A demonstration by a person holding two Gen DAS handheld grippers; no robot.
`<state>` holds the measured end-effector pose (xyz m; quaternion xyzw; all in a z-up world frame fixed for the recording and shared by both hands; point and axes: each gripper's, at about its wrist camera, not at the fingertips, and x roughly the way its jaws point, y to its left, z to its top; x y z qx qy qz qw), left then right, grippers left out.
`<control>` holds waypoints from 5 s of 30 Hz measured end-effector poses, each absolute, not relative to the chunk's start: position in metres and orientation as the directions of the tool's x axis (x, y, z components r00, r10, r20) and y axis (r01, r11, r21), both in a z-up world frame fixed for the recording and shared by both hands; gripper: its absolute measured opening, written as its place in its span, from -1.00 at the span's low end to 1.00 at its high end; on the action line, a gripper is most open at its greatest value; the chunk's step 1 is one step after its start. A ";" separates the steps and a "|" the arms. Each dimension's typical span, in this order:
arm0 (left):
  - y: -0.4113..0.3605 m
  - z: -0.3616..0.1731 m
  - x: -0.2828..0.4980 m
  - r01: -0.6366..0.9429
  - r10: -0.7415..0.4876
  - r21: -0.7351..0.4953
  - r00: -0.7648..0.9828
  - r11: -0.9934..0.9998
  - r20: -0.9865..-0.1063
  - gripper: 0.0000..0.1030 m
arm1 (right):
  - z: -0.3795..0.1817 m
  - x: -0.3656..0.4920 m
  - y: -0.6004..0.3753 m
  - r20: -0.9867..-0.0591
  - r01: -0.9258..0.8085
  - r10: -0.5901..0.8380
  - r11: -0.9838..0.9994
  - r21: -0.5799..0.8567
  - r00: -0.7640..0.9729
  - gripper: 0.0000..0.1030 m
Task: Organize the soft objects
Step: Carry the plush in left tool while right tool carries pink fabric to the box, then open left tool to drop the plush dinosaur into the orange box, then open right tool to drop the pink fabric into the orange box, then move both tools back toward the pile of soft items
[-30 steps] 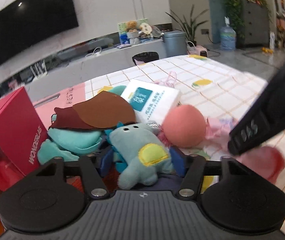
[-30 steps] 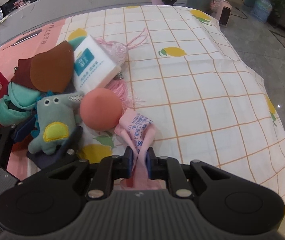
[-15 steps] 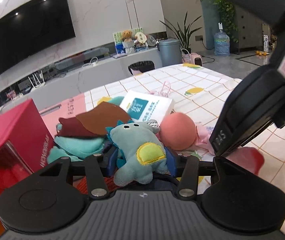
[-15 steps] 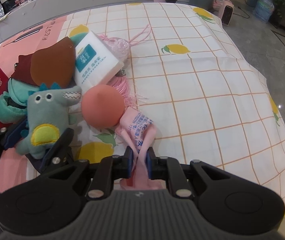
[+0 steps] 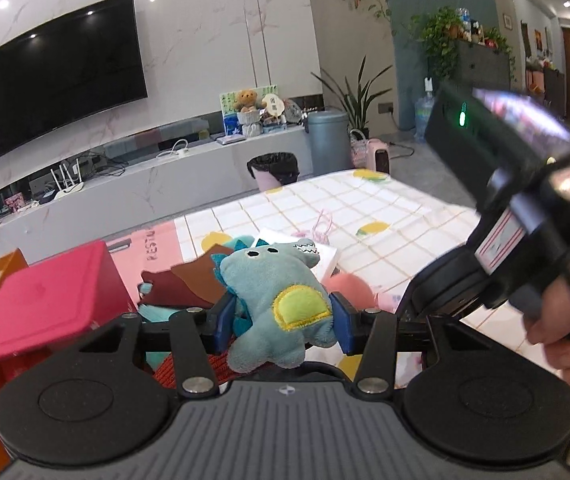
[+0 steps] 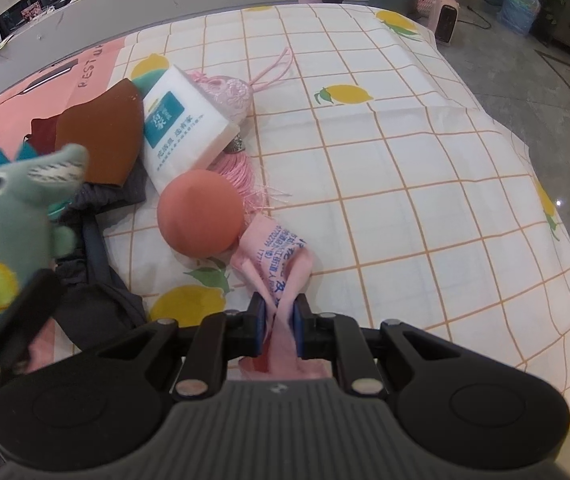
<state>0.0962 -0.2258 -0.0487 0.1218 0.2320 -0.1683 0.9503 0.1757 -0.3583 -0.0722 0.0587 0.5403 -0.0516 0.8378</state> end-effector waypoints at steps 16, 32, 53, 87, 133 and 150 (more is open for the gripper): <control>-0.166 0.027 0.076 0.445 -0.398 0.016 0.818 0.896 -0.416 0.09 | -0.032 0.140 -0.374 -0.845 0.259 -0.003 0.952 0.161 0.535 -0.76; -0.081 0.083 0.040 0.316 -0.282 0.087 0.920 0.945 -0.274 0.09 | 0.120 0.101 -0.226 -0.397 -0.176 0.298 0.933 0.315 0.868 -0.76; 0.063 0.005 0.126 0.072 -0.234 -0.266 0.722 0.961 -0.651 0.09 | 0.053 0.151 -0.055 -0.487 -0.472 0.598 0.802 0.367 0.637 -0.74; 0.117 0.015 0.120 -0.230 0.022 -0.224 0.742 0.947 -0.670 0.68 | -0.002 0.147 -0.024 -0.659 -0.561 0.585 0.776 0.287 0.472 -0.69; 0.126 0.030 0.102 -0.290 0.097 -0.233 0.794 0.928 -0.599 0.68 | -0.007 0.118 0.030 -0.548 -0.570 0.596 0.785 0.243 0.587 0.56; 0.105 0.070 0.072 -0.133 -0.049 -0.333 0.873 0.934 -0.486 0.68 | 0.037 0.102 -0.004 -0.534 -0.507 0.515 0.844 0.177 0.671 0.70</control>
